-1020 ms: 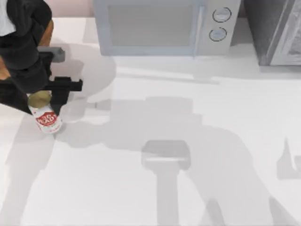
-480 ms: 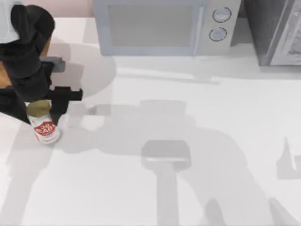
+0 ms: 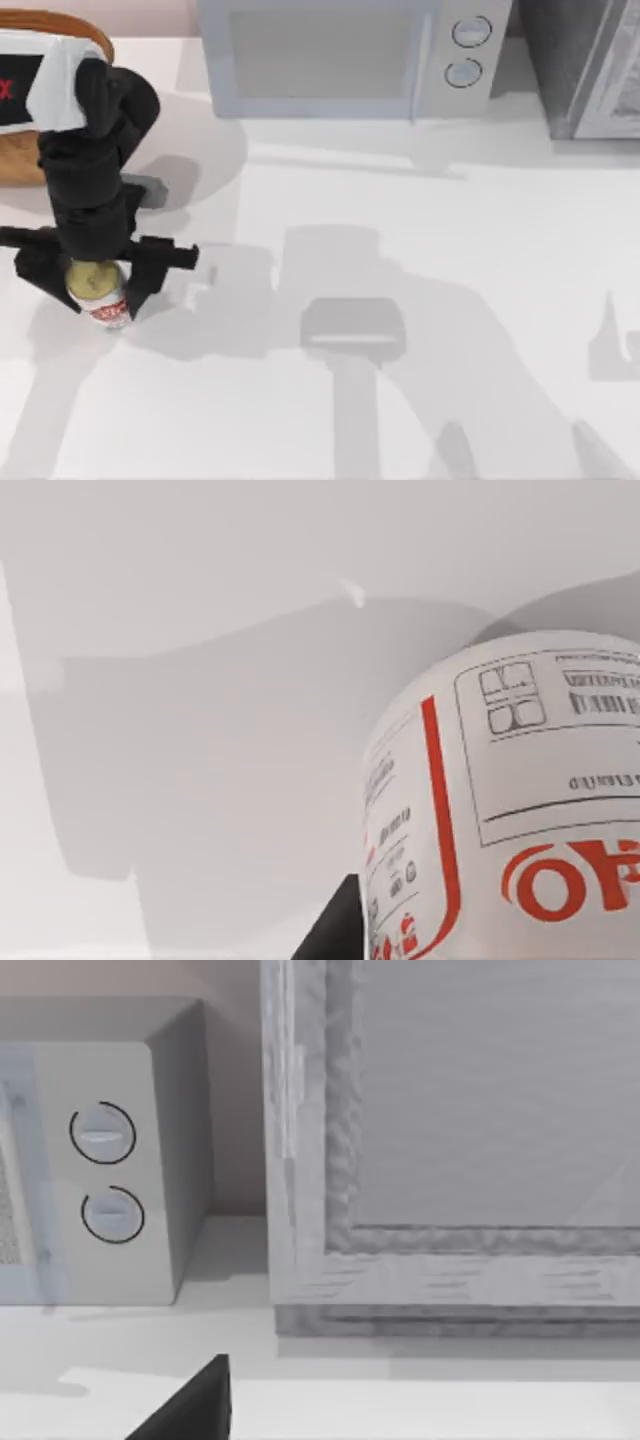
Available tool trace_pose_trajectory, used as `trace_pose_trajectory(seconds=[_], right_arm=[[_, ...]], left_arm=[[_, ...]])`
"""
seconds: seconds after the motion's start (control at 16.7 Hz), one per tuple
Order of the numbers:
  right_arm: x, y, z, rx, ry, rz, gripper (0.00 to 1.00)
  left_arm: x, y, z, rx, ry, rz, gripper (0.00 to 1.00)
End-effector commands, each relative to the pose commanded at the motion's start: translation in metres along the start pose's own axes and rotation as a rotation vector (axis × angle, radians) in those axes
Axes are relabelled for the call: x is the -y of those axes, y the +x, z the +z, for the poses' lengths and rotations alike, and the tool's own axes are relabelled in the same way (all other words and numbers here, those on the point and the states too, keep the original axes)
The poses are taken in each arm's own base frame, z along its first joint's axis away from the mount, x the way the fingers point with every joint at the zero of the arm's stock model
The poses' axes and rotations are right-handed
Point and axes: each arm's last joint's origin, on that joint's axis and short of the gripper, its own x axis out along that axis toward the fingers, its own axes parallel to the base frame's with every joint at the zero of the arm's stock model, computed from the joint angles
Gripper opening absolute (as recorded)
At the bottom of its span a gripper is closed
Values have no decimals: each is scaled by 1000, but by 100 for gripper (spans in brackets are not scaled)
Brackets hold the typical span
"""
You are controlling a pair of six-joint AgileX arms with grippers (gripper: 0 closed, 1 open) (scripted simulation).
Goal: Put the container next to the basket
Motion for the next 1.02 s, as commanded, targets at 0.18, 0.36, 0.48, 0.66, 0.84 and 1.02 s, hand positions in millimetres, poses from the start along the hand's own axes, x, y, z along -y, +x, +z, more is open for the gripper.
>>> trace_pose_trajectory(seconds=[0.18,0.36,0.48,0.66,0.84,1.02], right_arm=[[0,0,0,0,0,0,100],[0,0,0,0,0,0,100],[0,0,0,0,0,0,100],[0,0,0,0,0,0,100],[0,0,0,0,0,0,100],[0,0,0,0,0,0,100]], left_arm=[[-20,-22,10,86,-54,-39,0],[-38,-49,11,202,-95,-78,0],[-40,-51,10,214,-98,-82,0],[-40,-51,10,214,-98,-82,0],[-40,-51,10,214,-98,-82,23],[-40,-51,10,214,-98,-82,45]])
